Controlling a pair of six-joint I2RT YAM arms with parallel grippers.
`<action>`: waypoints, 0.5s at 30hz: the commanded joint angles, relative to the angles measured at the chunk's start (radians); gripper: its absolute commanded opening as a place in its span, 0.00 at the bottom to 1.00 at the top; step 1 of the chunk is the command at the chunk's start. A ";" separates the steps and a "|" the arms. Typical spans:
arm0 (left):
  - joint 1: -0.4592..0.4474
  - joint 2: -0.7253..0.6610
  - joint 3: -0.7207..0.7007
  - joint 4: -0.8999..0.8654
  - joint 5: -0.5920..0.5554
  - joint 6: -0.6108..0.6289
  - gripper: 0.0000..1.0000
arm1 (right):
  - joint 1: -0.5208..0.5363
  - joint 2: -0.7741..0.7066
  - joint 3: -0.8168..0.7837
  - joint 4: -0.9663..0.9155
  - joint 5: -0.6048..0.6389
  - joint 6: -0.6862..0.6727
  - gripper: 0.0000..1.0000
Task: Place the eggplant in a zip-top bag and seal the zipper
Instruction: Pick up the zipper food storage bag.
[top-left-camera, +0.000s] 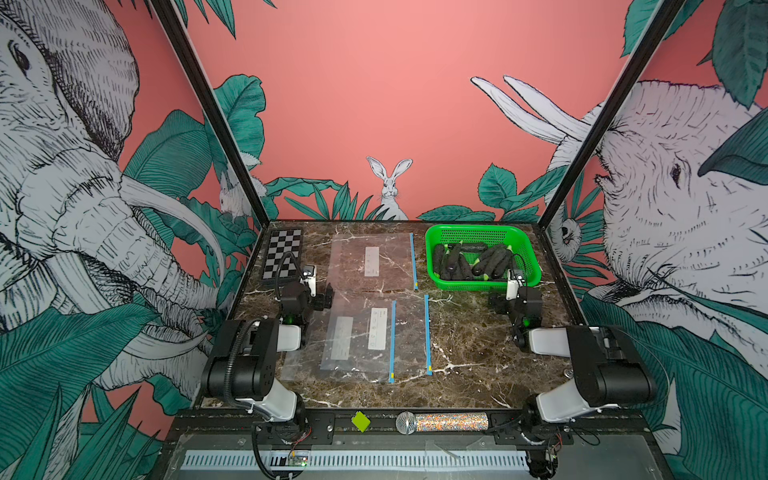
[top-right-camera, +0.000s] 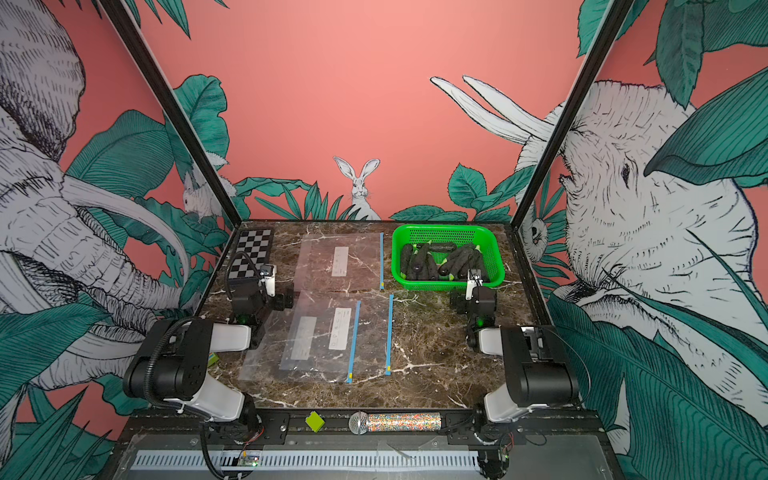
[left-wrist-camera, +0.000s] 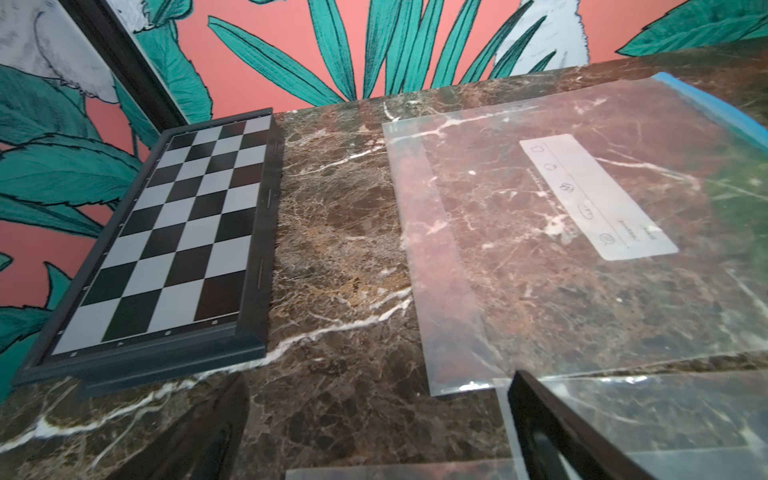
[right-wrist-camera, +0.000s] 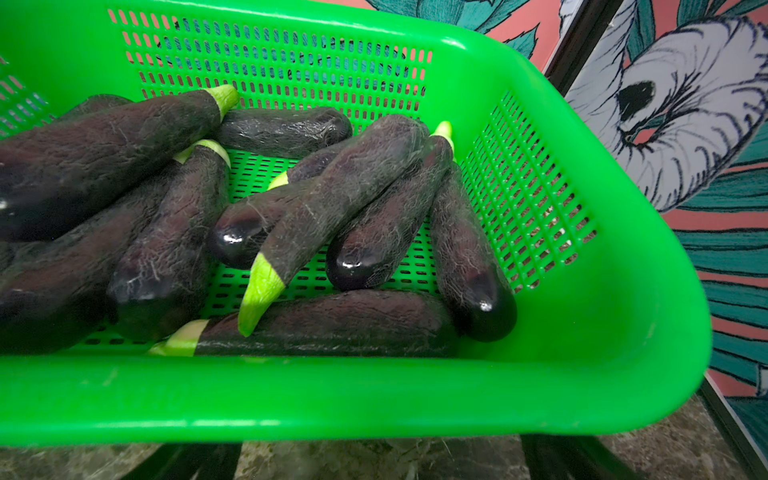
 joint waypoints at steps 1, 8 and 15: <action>0.004 -0.085 0.094 -0.190 -0.064 -0.029 0.99 | -0.001 -0.083 -0.004 0.004 0.013 0.002 0.98; -0.001 -0.269 0.340 -0.777 -0.113 -0.258 0.99 | -0.003 -0.342 0.039 -0.373 -0.030 0.107 0.99; -0.231 -0.420 0.553 -1.207 -0.389 -0.398 0.99 | -0.003 -0.655 0.138 -0.794 -0.080 0.221 0.98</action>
